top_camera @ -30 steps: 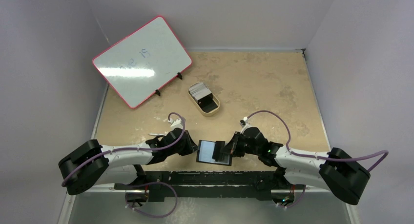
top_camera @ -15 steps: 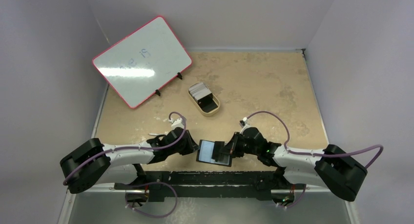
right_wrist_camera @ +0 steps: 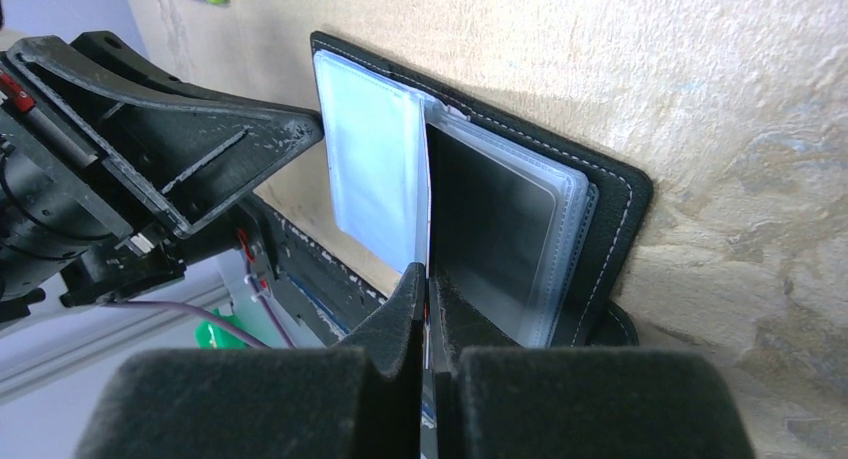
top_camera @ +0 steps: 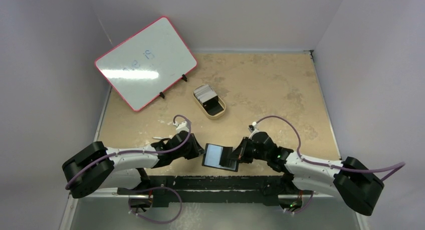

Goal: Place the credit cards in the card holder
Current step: Insert the credit card into the card holder.

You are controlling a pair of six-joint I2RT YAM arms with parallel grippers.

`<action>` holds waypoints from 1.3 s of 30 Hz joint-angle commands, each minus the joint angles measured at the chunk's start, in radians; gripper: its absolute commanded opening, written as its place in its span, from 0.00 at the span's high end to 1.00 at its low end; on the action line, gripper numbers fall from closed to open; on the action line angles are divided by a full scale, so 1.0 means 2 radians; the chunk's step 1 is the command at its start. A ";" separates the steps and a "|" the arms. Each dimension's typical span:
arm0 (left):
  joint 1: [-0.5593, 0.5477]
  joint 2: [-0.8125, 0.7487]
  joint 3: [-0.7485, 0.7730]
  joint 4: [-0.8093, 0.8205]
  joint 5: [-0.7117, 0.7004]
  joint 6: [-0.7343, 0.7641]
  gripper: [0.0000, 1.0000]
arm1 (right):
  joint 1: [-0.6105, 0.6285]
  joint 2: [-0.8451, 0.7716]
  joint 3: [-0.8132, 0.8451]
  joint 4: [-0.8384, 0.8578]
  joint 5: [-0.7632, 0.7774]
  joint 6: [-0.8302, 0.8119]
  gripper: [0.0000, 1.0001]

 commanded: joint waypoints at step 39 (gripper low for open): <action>-0.002 -0.069 0.008 -0.128 -0.063 -0.013 0.92 | -0.002 0.240 0.137 0.031 -0.027 -0.110 0.76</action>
